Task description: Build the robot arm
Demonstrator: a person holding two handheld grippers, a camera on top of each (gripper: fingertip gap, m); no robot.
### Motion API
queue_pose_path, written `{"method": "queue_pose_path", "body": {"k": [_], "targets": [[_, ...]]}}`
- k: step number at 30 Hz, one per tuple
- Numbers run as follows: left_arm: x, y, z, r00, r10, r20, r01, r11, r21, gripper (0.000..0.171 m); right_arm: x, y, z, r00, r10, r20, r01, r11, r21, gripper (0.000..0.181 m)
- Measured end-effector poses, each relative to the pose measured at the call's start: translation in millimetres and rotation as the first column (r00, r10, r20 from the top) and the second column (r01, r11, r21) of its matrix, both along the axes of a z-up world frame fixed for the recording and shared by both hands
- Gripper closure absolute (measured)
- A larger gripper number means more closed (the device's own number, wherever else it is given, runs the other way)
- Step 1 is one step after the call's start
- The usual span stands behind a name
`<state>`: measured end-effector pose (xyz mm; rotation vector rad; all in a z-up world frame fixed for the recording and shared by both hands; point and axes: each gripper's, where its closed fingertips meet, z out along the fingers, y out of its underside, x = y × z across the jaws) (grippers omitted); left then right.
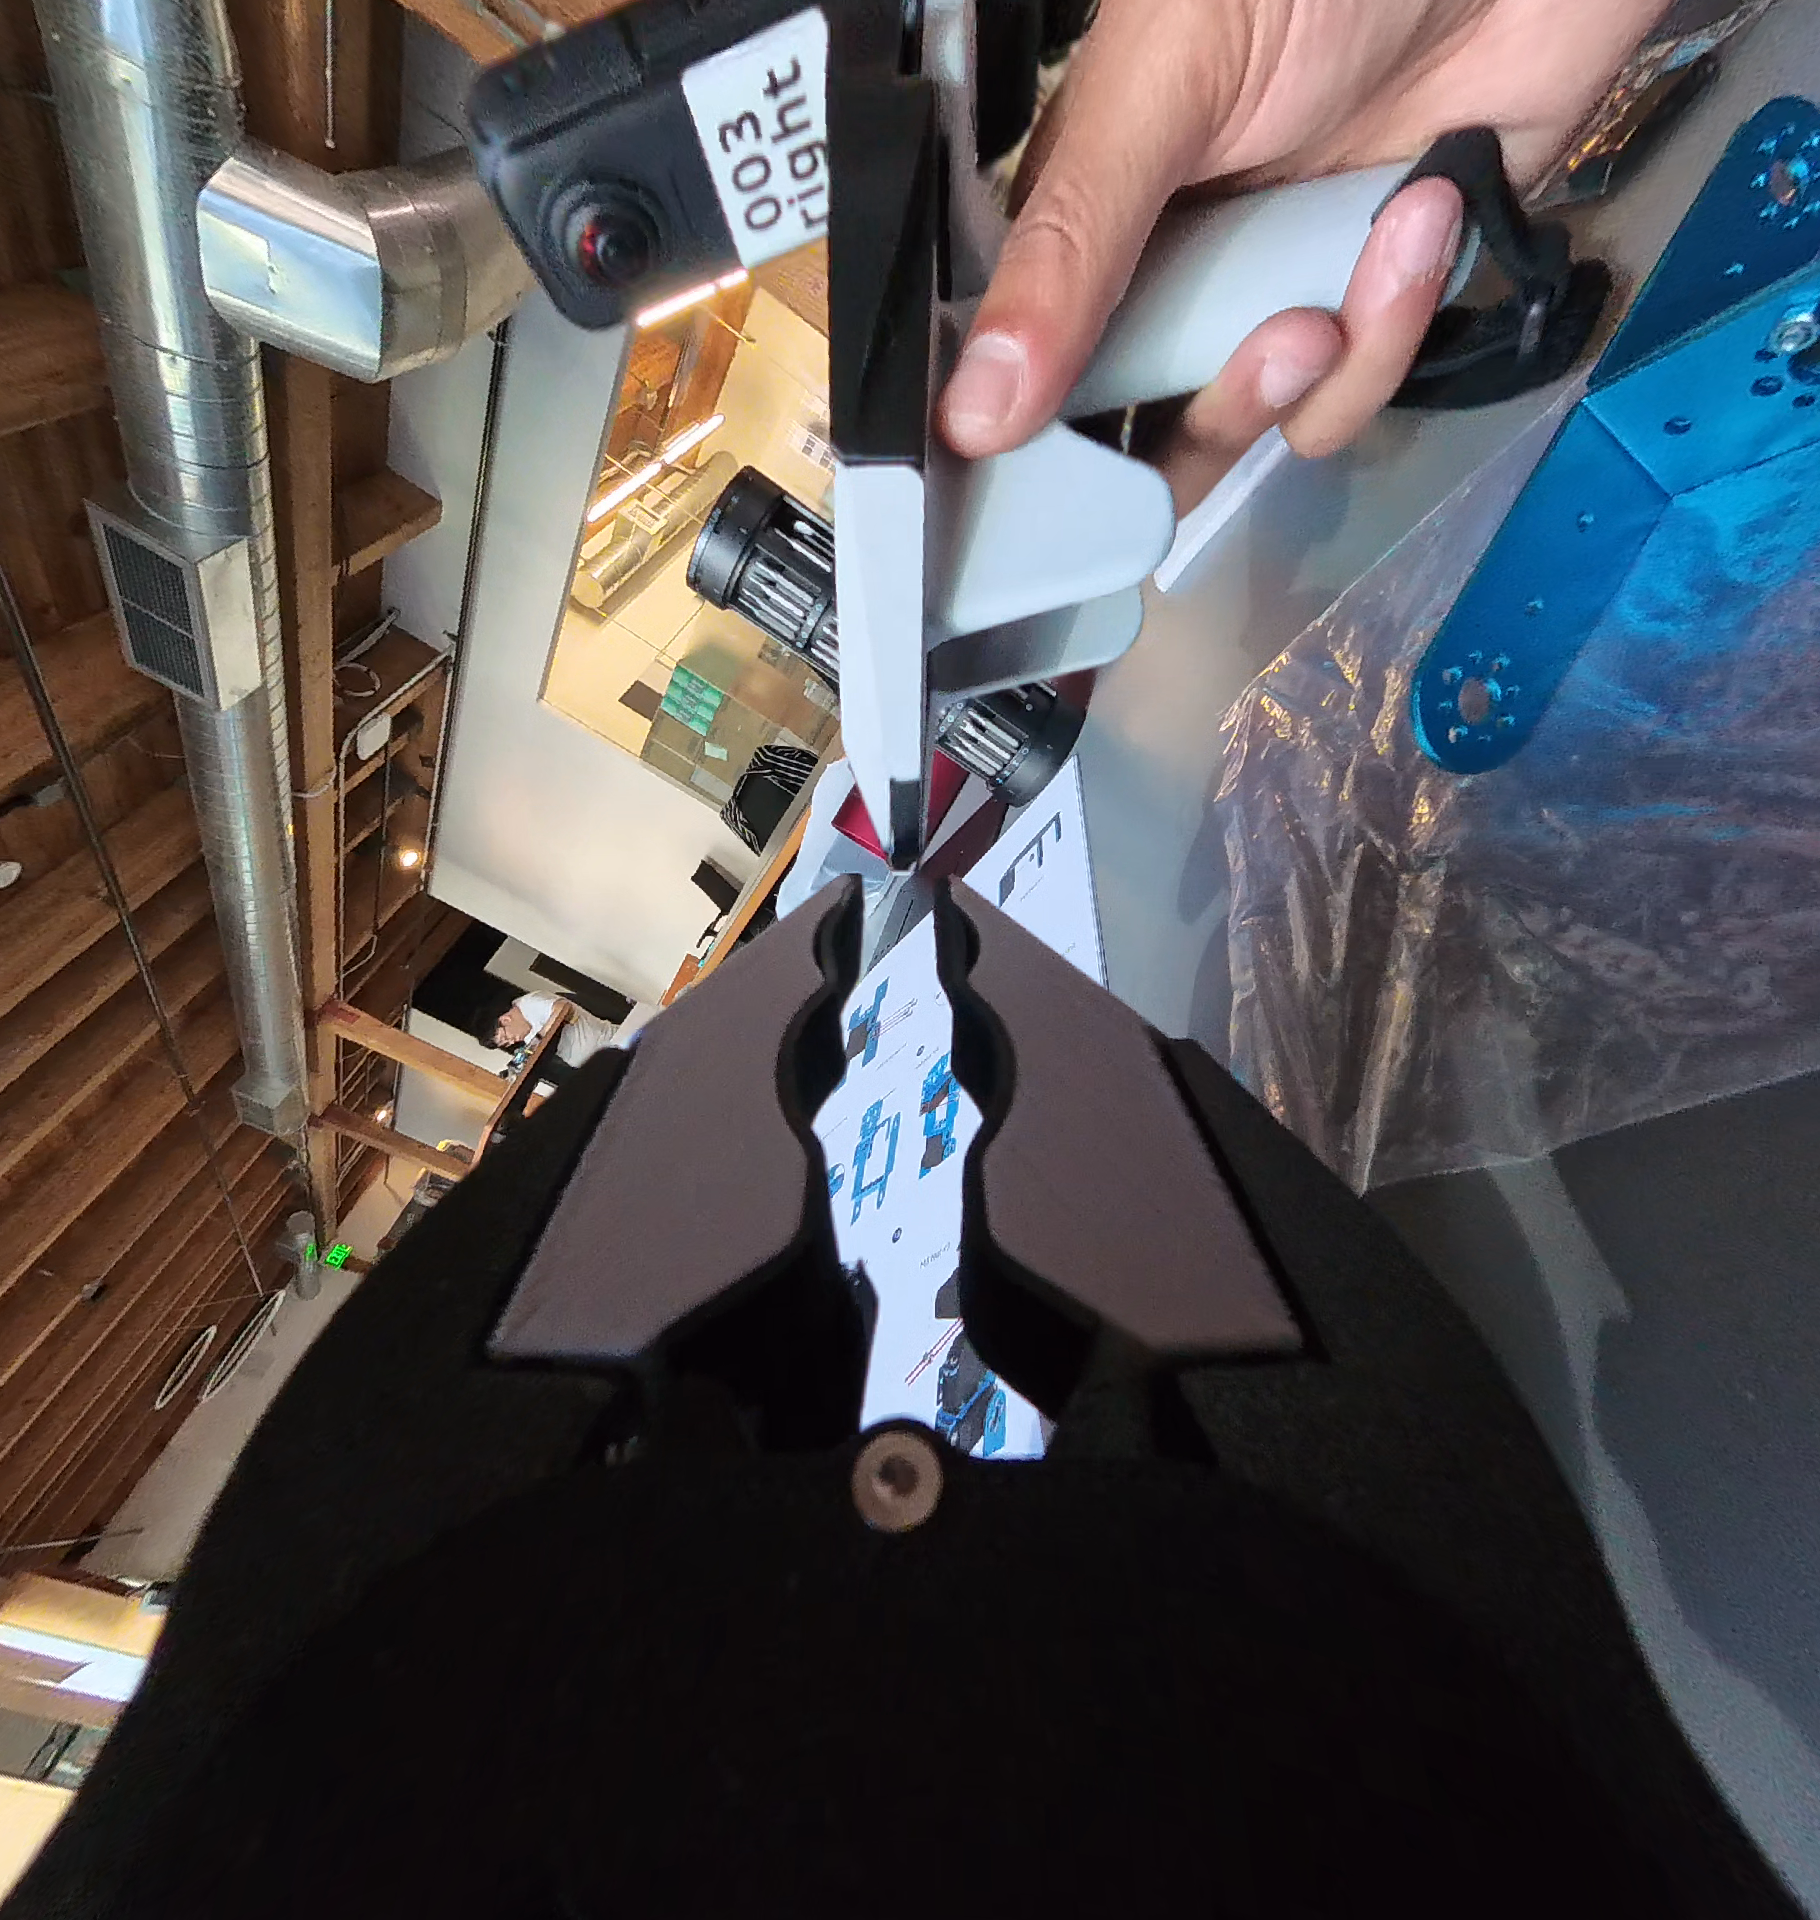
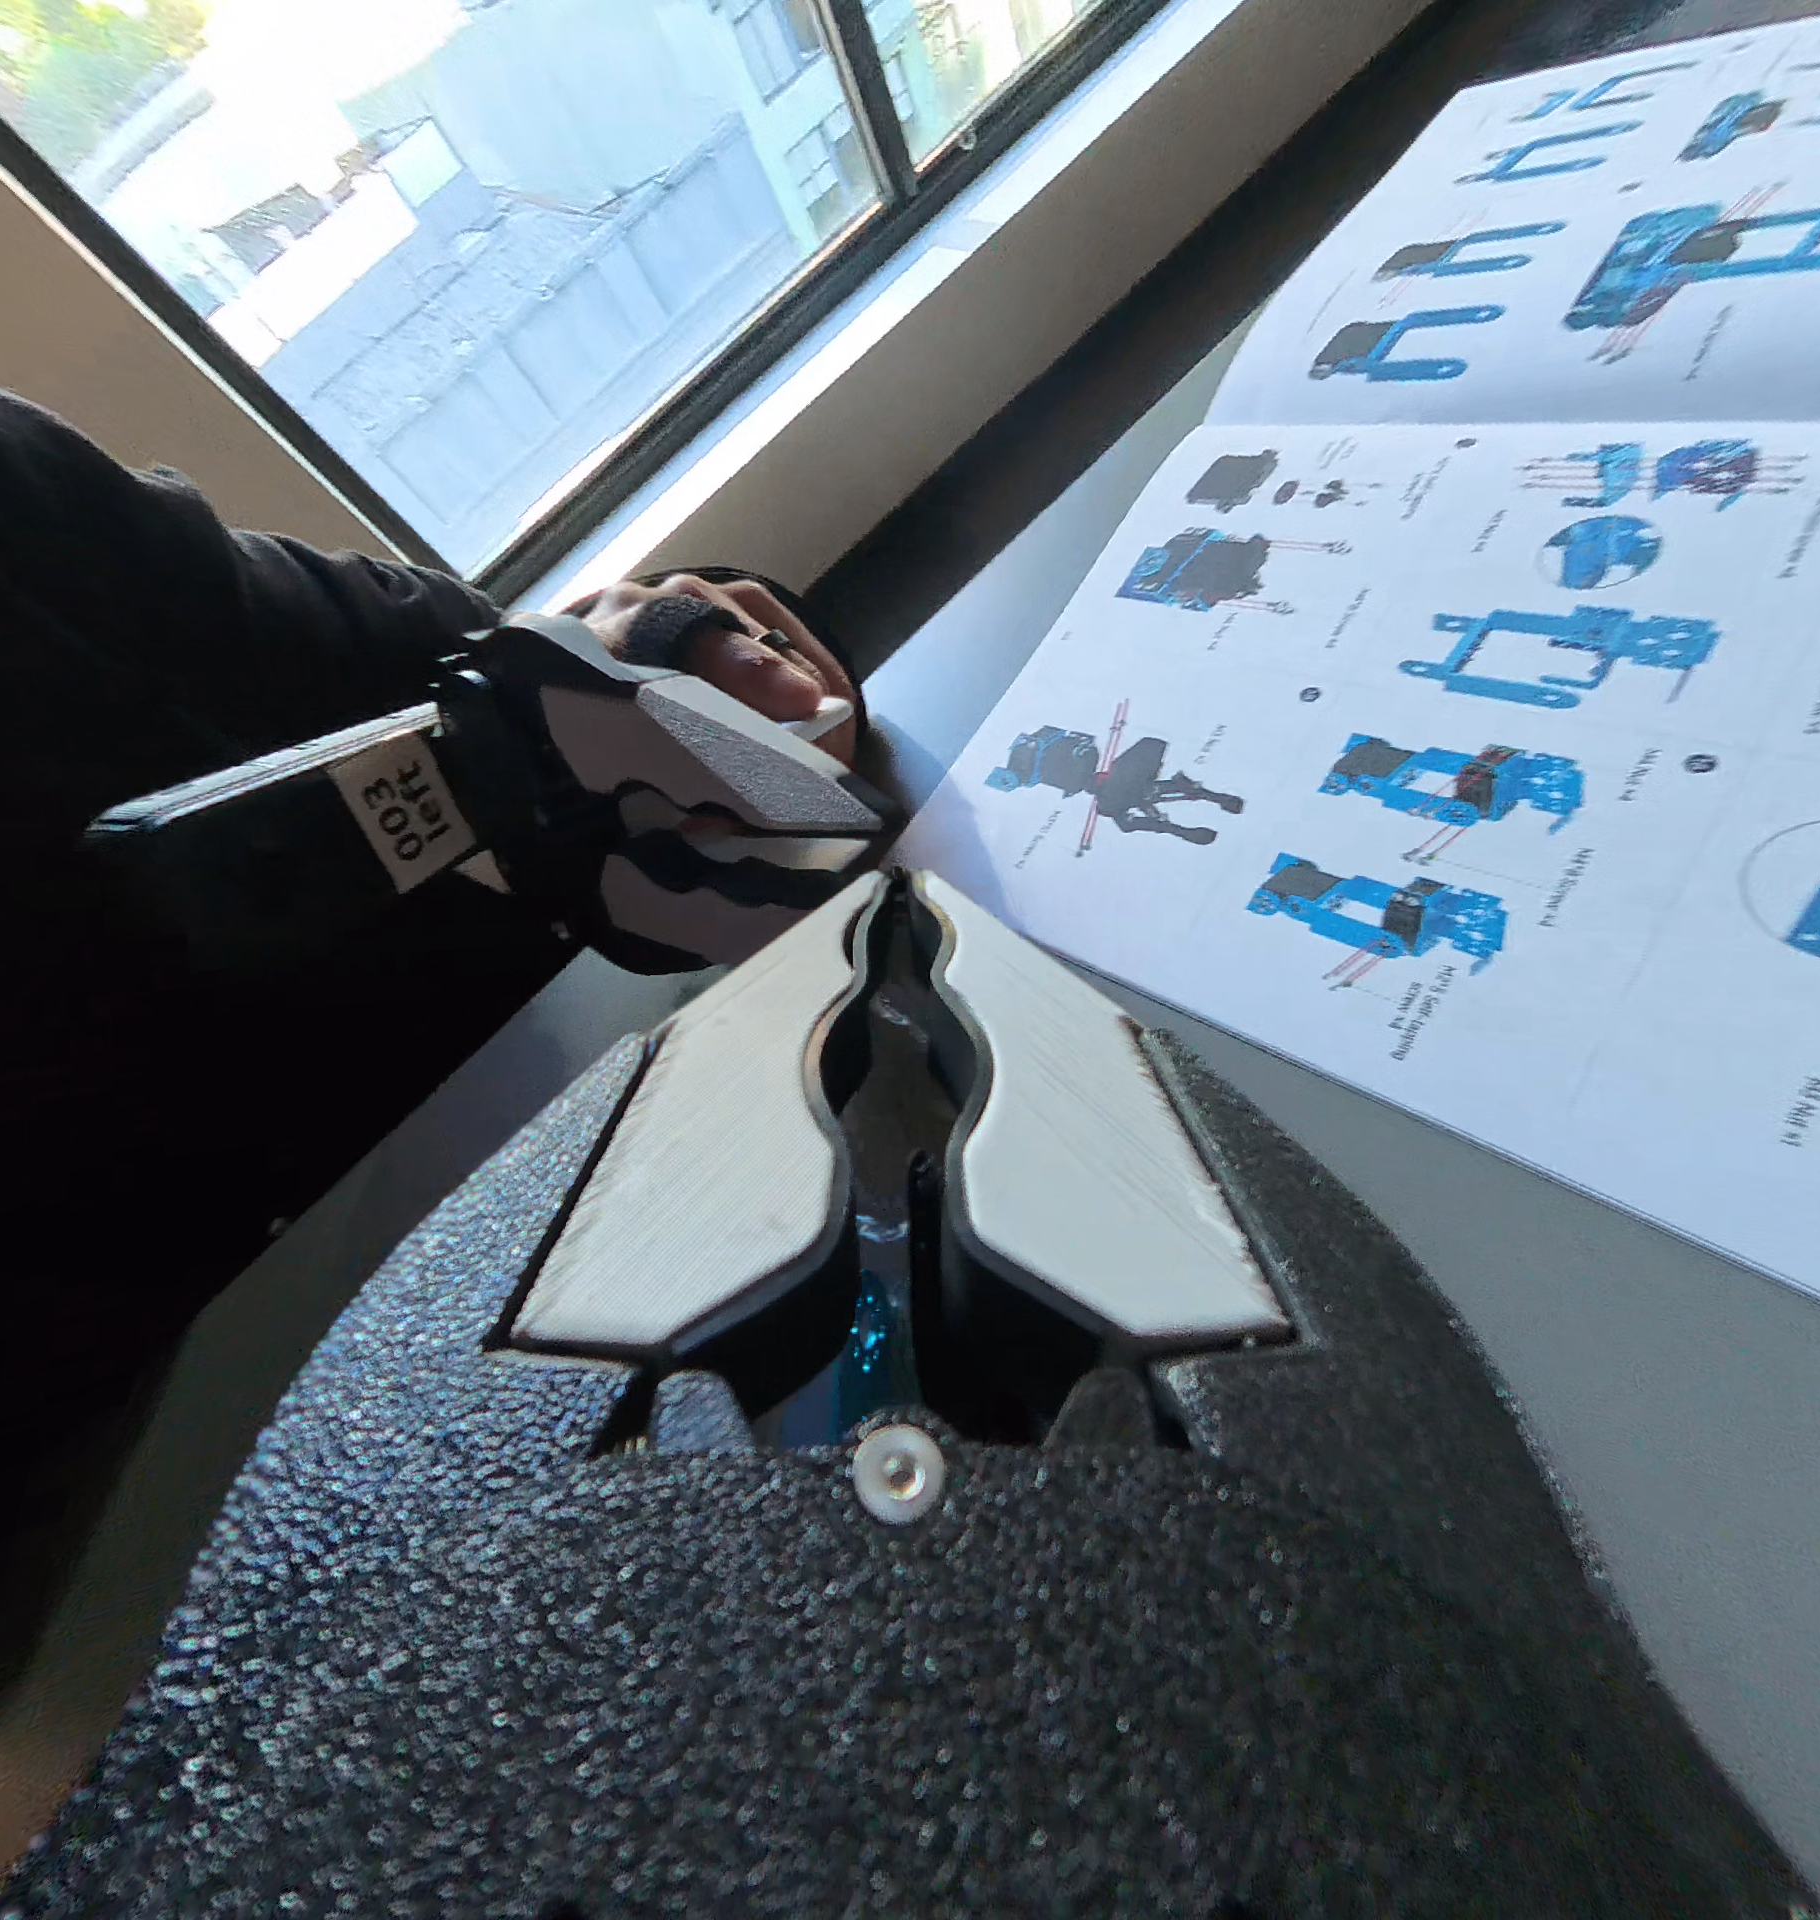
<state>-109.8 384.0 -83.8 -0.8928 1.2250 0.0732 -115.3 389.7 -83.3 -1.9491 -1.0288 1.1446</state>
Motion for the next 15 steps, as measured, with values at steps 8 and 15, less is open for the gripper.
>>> {"method": "queue_pose_path", "body": {"k": [8, 15], "targets": [[0, 2, -3, 0.999, 0.031, -0.026, -0.030, 0.999, 0.031, 0.159, -7, -3, -6, 0.992, -0.046, 0.121, 0.035, 0.996, 0.088, 0.180], [1, 3, -7, 0.997, 0.049, -0.067, -0.045, 0.997, 0.059, 0.163, -5, 0, -10, 0.968, -0.093, 0.234, 0.059, 0.987, 0.148, 0.180]]}}
